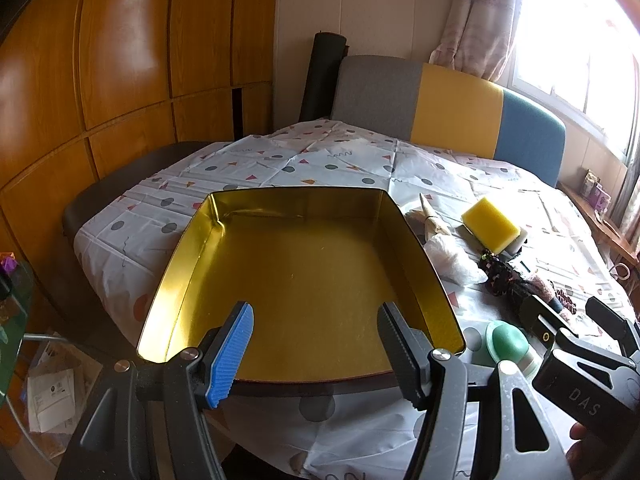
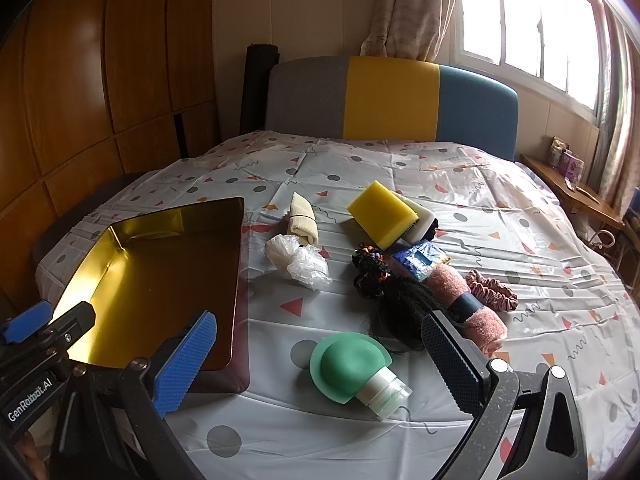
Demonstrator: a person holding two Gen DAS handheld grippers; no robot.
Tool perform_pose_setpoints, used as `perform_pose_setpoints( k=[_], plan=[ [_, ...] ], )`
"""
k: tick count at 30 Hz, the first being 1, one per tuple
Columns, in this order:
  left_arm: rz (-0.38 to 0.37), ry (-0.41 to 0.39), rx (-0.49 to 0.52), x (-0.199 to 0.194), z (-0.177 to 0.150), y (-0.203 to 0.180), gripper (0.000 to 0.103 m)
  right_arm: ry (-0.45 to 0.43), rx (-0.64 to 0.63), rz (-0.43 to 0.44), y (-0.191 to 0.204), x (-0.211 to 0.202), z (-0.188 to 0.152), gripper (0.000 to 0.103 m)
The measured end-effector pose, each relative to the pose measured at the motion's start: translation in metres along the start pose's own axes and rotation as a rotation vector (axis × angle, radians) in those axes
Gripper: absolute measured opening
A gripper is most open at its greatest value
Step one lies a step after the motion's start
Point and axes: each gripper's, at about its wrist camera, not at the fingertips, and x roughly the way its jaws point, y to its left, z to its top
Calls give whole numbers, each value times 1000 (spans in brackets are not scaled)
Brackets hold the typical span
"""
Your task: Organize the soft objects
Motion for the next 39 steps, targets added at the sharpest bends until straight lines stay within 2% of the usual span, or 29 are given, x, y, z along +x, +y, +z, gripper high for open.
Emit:
perform_pose_setpoints(
  k=[25,30,34,36,39],
  plan=[
    [-6,7,8,0,-1,-2,65,-4,5,0,-3,-2,1,103],
    [-25,13,25,1,-1,-6,65,-8,16,1,-19,-3,3,103],
    [-92,20,60,3,1,-11,71,0,32,-7,-41,-1,10,103],
    [-152,22,84,3,2,-15,72,15,44,0,-54,1,13,103],
    [-253,30,126,4,8,-22,78,45,69,22,-81,7,22,103]
  ],
)
